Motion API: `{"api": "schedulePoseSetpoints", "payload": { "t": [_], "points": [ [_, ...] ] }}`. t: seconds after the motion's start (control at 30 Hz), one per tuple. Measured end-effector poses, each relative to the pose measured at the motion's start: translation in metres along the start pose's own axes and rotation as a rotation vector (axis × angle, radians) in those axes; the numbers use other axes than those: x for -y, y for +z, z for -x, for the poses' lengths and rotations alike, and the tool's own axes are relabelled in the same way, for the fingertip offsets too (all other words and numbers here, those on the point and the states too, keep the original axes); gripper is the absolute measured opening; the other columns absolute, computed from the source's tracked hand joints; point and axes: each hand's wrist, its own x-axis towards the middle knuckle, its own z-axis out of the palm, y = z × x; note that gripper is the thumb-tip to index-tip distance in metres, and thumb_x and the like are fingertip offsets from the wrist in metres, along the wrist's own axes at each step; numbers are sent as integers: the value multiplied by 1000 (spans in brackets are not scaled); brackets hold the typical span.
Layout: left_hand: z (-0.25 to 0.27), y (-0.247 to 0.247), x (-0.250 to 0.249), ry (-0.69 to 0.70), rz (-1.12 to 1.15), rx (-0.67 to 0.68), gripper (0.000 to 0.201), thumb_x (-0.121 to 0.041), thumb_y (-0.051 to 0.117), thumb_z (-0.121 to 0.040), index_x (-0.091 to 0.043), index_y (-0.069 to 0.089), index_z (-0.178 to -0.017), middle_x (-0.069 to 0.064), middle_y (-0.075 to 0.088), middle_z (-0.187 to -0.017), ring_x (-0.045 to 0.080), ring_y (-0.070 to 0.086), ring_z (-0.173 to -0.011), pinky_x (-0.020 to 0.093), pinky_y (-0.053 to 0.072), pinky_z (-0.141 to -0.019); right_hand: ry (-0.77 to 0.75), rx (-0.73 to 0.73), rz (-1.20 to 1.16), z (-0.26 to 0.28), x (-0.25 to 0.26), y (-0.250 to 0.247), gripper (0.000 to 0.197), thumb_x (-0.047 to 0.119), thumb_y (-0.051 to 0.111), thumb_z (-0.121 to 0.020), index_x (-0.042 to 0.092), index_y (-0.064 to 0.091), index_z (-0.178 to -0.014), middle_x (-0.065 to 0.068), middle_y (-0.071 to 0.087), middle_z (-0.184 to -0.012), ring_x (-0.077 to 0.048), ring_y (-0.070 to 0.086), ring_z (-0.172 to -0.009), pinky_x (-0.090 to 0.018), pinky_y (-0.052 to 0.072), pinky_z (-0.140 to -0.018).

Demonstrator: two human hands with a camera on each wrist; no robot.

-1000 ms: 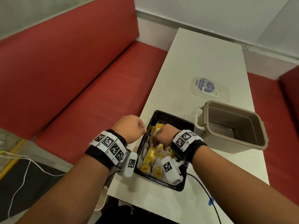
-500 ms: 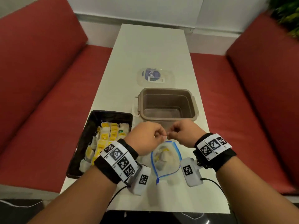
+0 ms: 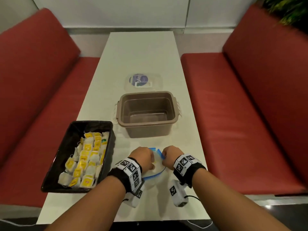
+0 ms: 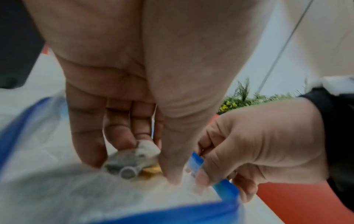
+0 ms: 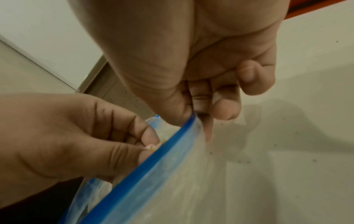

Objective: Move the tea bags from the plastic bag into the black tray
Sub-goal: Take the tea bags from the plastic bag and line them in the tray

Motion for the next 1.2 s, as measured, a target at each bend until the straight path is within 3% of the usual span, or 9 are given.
{"api": "schedulePoseSetpoints", "payload": {
  "t": [0.1, 0.27, 0.33, 0.43, 0.6, 0.7, 0.87, 1.1, 1.2],
  "points": [
    [5, -7, 5, -42, 114, -75, 12, -27, 64, -83, -22, 73, -89, -2, 70, -97, 18, 64, -95, 25, 50, -83, -20, -47, -23, -1, -4, -2, 25, 15, 61, -80, 13, 64, -105, -8, 67, -105, -28, 64, -96, -32, 54, -81],
    [15, -24, 14, -7, 291, -146, 11, -25, 62, -84, -17, 70, -84, 0, 71, -87, 18, 65, -86, 32, 54, -82, -66, -140, -66, 4, -6, -8, 43, 27, 74, -74, 18, 51, -108, -4, 64, -99, -25, 63, -91, -28, 45, -70],
    [20, -31, 17, 28, 359, -218, 8, -25, 65, -83, -19, 70, -82, -3, 71, -83, 14, 66, -80, 28, 54, -78, -146, -244, -107, 9, 0, -10, 49, 31, 78, -71, 20, 50, -109, -1, 62, -98, -22, 60, -90, -28, 43, -71],
    [31, -48, 21, 67, 387, -341, 6, -22, 68, -83, -23, 67, -77, -7, 69, -75, 7, 64, -70, 17, 46, -64, -335, -355, -162, 15, 18, -12, 33, 22, 75, -72, 20, 57, -99, 2, 61, -90, -20, 57, -84, -26, 41, -71],
    [52, -96, 48, 47, 392, -484, 10, -17, 63, -88, -25, 68, -89, -14, 58, -65, 2, 57, -64, 17, 43, -61, -421, -127, 149, 8, 50, -5, 22, 18, 68, -80, 19, 71, -102, -5, 71, -104, -26, 63, -98, -25, 45, -80],
    [72, -127, 78, 22, 331, -486, 13, -18, 61, -92, -27, 68, -97, -11, 59, -67, 14, 62, -69, 28, 51, -69, -376, 20, 344, 2, 58, 4, 38, 26, 75, -79, 14, 68, -115, -8, 69, -112, -29, 63, -102, -31, 50, -85],
    [99, -164, 136, -199, 57, -473, 11, -25, 65, -91, -29, 76, -91, -8, 68, -78, 11, 64, -76, 25, 49, -71, -323, 73, 346, -4, 55, 19, 65, 42, 76, -76, 25, 54, -135, 0, 63, -127, -25, 60, -116, -34, 49, -97],
    [72, -163, 180, -486, -112, -258, 18, -27, 66, -82, -23, 78, -95, 0, 74, -98, 21, 68, -87, 31, 56, -78, -258, -40, 315, -2, 63, 25, 29, 37, 68, -82, 25, 69, -108, -1, 69, -109, -25, 65, -101, -34, 54, -89],
    [58, -157, 185, -571, -237, -223, 22, -21, 62, -82, -12, 72, -100, 9, 71, -101, 28, 68, -86, 31, 53, -70, -215, -77, 271, -3, 63, 25, 25, 37, 64, -84, 26, 69, -106, -1, 69, -111, -24, 64, -102, -31, 52, -88]
  ]
}}
